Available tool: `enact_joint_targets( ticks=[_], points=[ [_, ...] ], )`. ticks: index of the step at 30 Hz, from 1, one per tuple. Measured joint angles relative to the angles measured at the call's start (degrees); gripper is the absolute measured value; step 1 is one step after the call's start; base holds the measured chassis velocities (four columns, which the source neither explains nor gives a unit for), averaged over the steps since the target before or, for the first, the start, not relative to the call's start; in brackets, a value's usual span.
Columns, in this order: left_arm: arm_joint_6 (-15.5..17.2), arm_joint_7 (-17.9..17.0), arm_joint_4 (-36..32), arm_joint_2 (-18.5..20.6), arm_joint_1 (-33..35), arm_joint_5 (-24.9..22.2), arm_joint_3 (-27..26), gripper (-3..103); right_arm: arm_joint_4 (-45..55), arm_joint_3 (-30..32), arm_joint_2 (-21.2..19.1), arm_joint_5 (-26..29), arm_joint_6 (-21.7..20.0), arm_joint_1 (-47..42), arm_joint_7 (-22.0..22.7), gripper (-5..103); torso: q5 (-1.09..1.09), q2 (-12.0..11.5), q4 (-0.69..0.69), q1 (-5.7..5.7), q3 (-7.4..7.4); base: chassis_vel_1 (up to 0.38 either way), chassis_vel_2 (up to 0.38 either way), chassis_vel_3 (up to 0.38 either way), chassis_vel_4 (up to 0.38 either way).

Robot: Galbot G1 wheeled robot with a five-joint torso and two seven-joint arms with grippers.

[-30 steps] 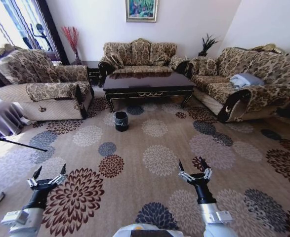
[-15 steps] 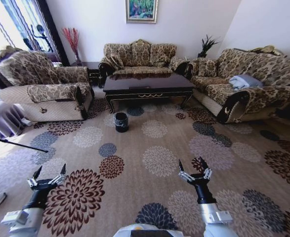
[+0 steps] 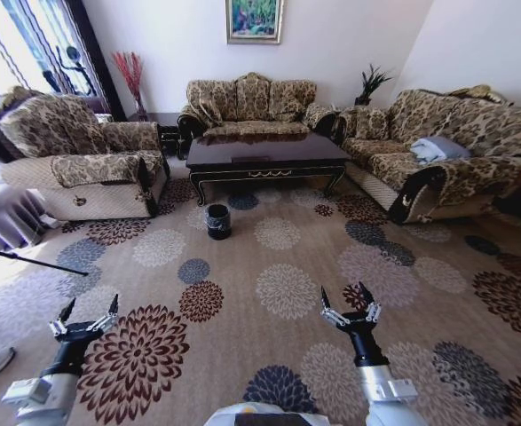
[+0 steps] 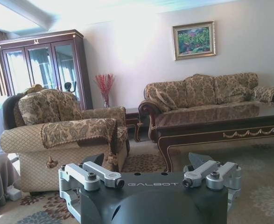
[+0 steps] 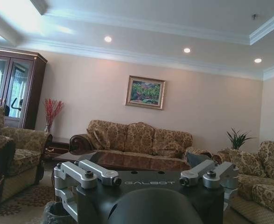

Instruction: Move to the front of the table and pick up the trash from the floor, then place it into the trash bin.

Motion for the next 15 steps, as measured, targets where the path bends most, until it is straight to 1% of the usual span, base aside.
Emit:
enact_joint_targets(
  ticks=[10, 11, 15],
  points=[
    [0.0, 0.0, 0.0, 0.0, 0.0, 0.0, 0.0, 100, 0.0, 0.0, 0.0, 0.0, 0.0, 0.0, 0.0, 100, 0.00, 2.7, 0.00, 1.23, 1.47, 0.000, 0.000, 0.000, 0.000],
    [0.0, 0.0, 0.0, 0.0, 0.0, 0.0, 0.0, 100, 0.0, 0.0, 0.0, 0.0, 0.0, 0.0, 0.0, 100, 0.00, 2.7, 0.00, 1.23, 1.47, 0.000, 0.000, 0.000, 0.000],
    [0.0, 0.0, 0.0, 0.0, 0.0, 0.0, 0.0, 100, 0.0, 0.0, 0.0, 0.0, 0.0, 0.0, 0.0, 100, 0.00, 4.2, 0.00, 1.90, 2.34, 0.000, 0.000, 0.000, 0.000]
  ],
)
